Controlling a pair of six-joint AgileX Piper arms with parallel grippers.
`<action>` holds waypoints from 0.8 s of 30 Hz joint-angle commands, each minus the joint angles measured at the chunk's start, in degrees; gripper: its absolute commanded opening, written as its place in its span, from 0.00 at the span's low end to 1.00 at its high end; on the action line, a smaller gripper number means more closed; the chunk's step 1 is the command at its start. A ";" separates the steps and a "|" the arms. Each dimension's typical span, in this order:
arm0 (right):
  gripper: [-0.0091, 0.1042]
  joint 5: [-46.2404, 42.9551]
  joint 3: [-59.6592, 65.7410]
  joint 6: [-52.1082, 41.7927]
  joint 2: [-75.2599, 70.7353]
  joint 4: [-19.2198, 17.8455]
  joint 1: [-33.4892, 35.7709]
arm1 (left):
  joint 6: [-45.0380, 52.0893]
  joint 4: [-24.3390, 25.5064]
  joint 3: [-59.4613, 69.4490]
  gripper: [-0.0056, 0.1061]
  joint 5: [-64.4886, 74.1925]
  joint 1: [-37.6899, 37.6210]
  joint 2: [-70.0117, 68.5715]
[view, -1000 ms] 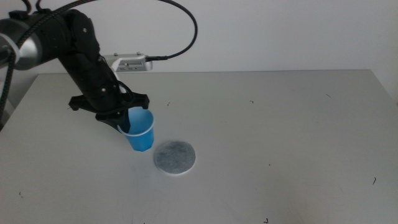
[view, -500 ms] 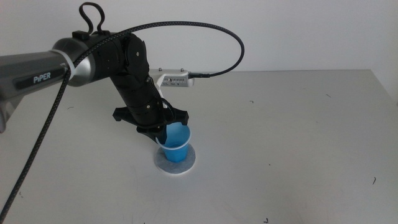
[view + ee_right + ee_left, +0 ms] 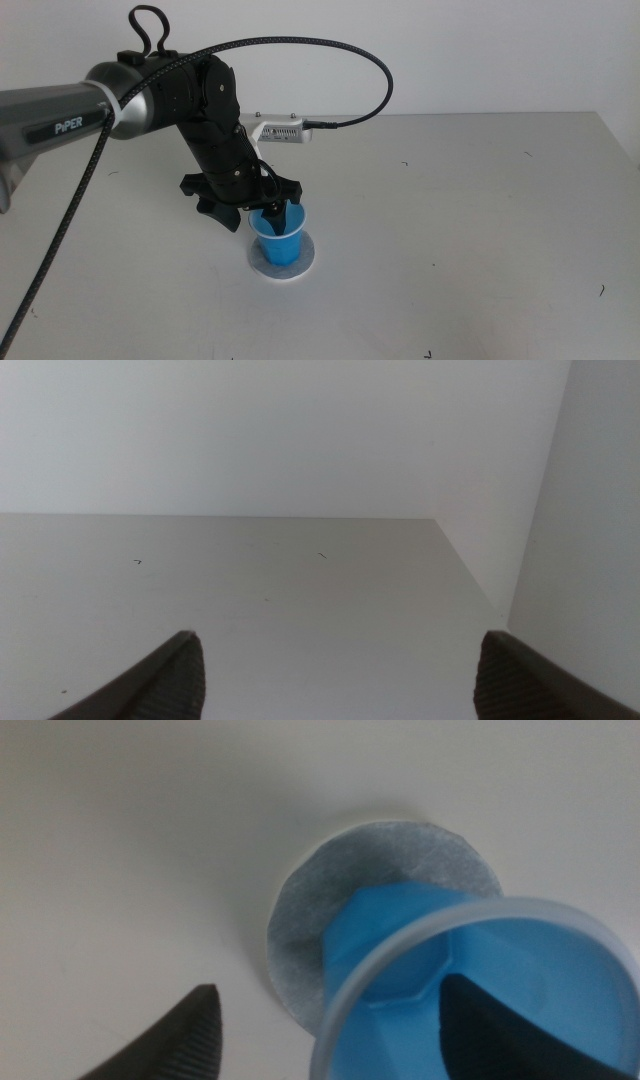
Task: Place an empty cup on a cup mat.
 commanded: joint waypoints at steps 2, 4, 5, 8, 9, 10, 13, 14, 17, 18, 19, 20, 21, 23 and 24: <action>0.91 -4.46 -0.66 -0.49 -1.10 -0.52 0.11 | 1.75 -0.78 -1.69 0.88 -0.14 -0.23 -4.44; 0.91 -4.46 -0.66 -0.49 -1.10 -0.52 0.11 | 3.37 -0.64 -1.69 0.97 -0.08 -0.12 -5.71; 0.91 -4.46 -0.66 -0.49 -1.10 -0.52 0.11 | 3.72 -0.64 -1.69 0.99 -0.08 0.01 -6.61; 0.91 -4.46 -0.66 -0.49 -1.10 -0.52 0.11 | 5.00 -1.43 -1.69 0.99 1.36 0.67 -9.94; 0.91 -4.46 -0.66 -0.49 -1.10 -0.52 0.11 | 5.27 -1.48 -1.69 0.99 2.11 1.05 -11.28; 0.91 -4.46 -0.66 -0.49 -1.10 -0.52 0.11 | 5.72 -1.48 -1.69 0.99 2.92 1.23 -12.44; 0.91 -4.46 -0.66 -0.49 -1.10 -0.52 0.11 | 6.00 -1.06 -1.69 0.99 4.15 2.04 -16.84; 0.91 -4.46 -0.66 -0.49 -1.10 -0.52 0.11 | 6.00 -0.41 -1.69 0.99 4.15 2.04 -18.30; 0.91 -4.46 -0.66 -0.49 -1.10 -0.52 0.11 | 6.00 0.78 -1.69 0.99 4.15 1.98 -21.75; 0.91 -4.46 -0.66 -0.49 -1.10 -0.52 0.11 | 6.00 0.78 -1.69 0.99 4.15 1.98 -22.68; 0.91 -4.46 -0.66 -0.49 -1.10 -0.52 0.11 | 6.00 0.72 -1.69 0.99 4.09 1.98 -23.39; 0.91 -4.46 -0.66 -0.49 -1.10 -0.52 0.11 | 6.00 0.72 -1.69 0.99 3.92 1.98 -24.28; 0.91 -4.46 -0.66 -0.49 -1.10 -0.52 0.11 | 6.00 0.78 -1.69 0.99 3.82 1.98 -25.20; 0.91 -4.46 -0.66 -0.49 -1.10 -0.52 0.11 | 6.07 1.32 -1.69 0.99 4.48 2.03 -26.86; 0.91 -4.46 -0.66 -0.49 -1.10 -0.52 0.11 | 6.06 2.07 -1.69 0.99 5.36 2.03 -27.80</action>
